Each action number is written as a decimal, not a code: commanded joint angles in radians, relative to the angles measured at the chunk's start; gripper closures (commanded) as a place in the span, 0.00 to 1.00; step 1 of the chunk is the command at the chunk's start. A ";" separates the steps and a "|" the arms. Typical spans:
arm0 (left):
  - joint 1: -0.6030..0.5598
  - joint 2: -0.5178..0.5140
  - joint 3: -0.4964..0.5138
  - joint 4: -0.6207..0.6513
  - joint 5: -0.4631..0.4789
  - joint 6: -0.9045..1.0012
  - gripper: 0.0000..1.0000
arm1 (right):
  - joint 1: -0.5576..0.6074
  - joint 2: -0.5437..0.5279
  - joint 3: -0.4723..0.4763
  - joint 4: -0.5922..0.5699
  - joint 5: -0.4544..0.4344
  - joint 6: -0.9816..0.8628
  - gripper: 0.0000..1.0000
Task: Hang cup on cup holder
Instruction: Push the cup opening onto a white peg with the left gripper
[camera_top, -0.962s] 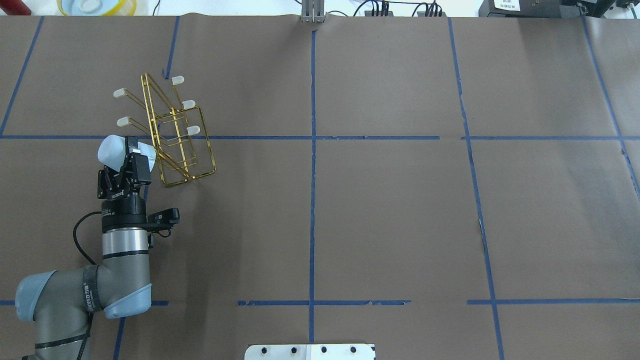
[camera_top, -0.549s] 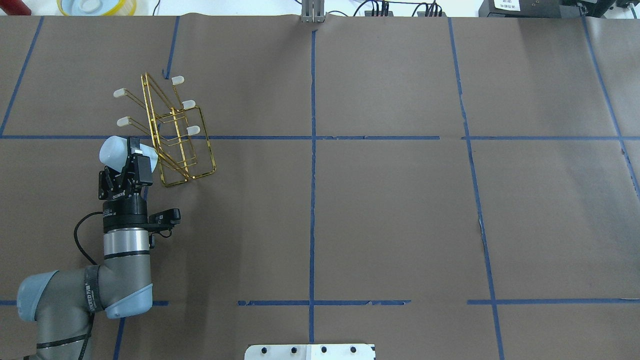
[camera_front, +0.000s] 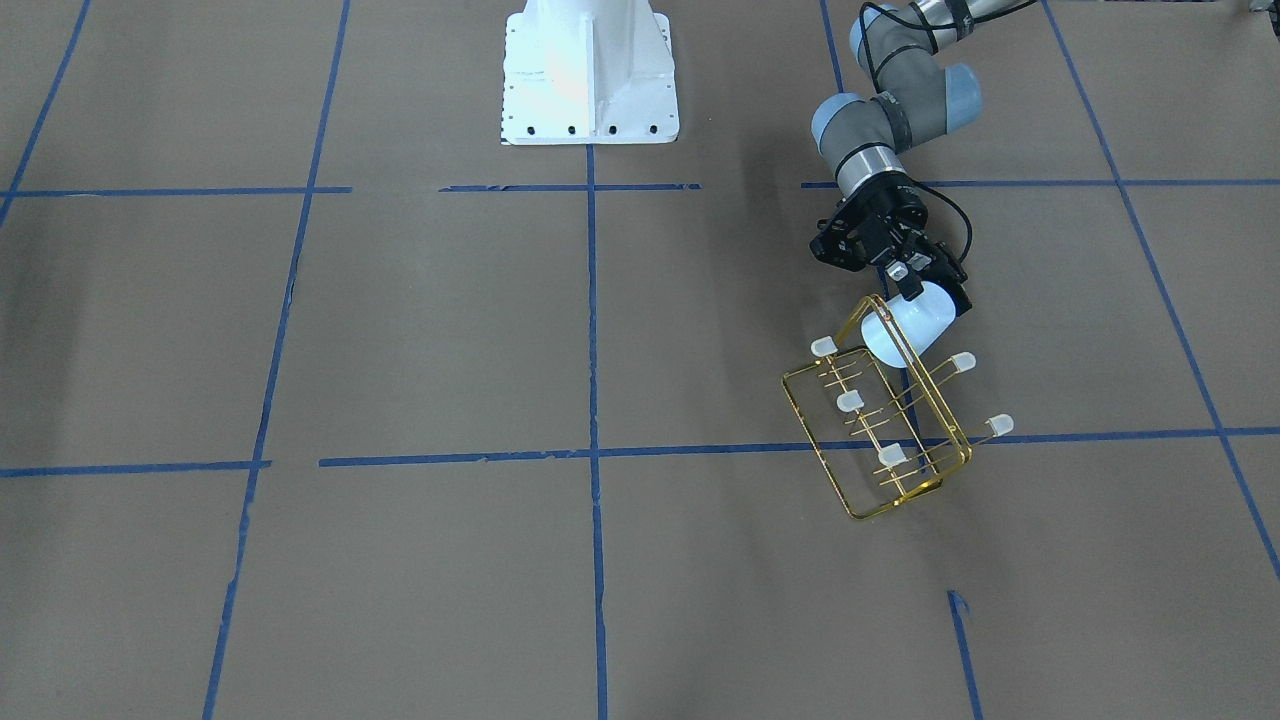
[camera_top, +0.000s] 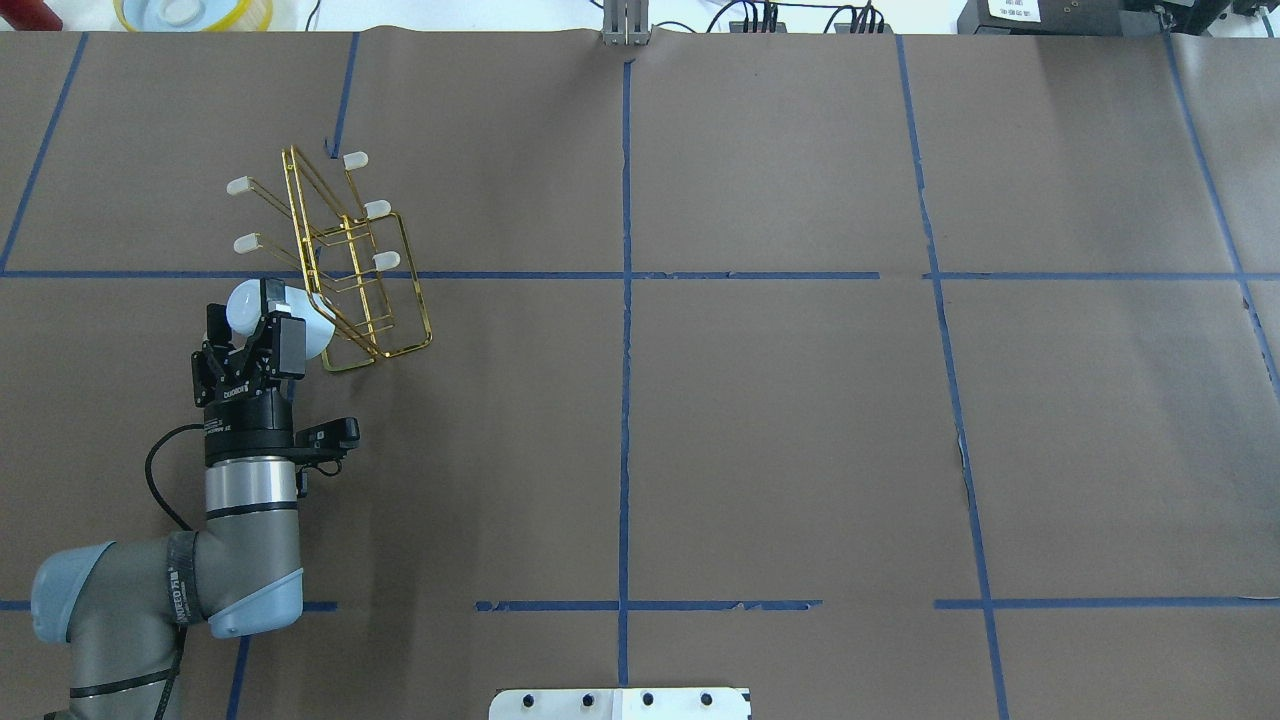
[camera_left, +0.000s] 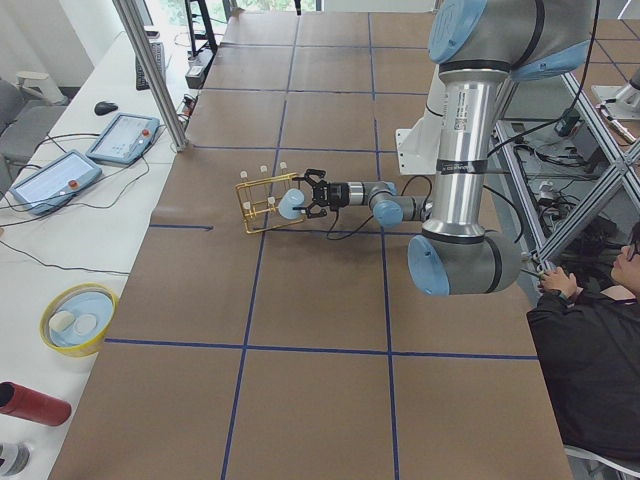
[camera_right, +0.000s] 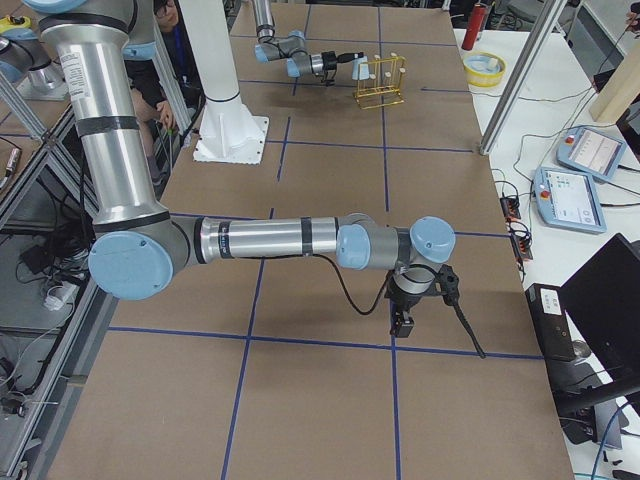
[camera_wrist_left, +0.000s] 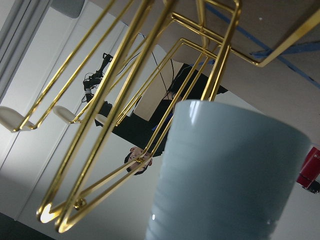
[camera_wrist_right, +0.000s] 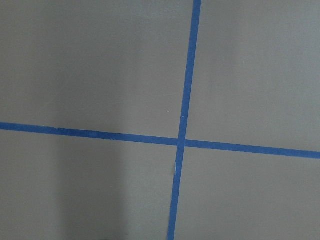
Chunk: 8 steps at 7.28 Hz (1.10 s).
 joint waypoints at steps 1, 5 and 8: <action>-0.002 0.009 -0.042 -0.004 0.002 -0.002 0.00 | 0.000 0.000 0.000 0.000 0.000 -0.001 0.00; -0.005 0.190 -0.199 -0.059 0.039 -0.089 0.00 | 0.000 0.000 0.000 0.000 0.000 -0.001 0.00; -0.005 0.271 -0.235 -0.066 0.040 -0.489 0.00 | 0.000 0.000 0.000 0.000 0.000 -0.001 0.00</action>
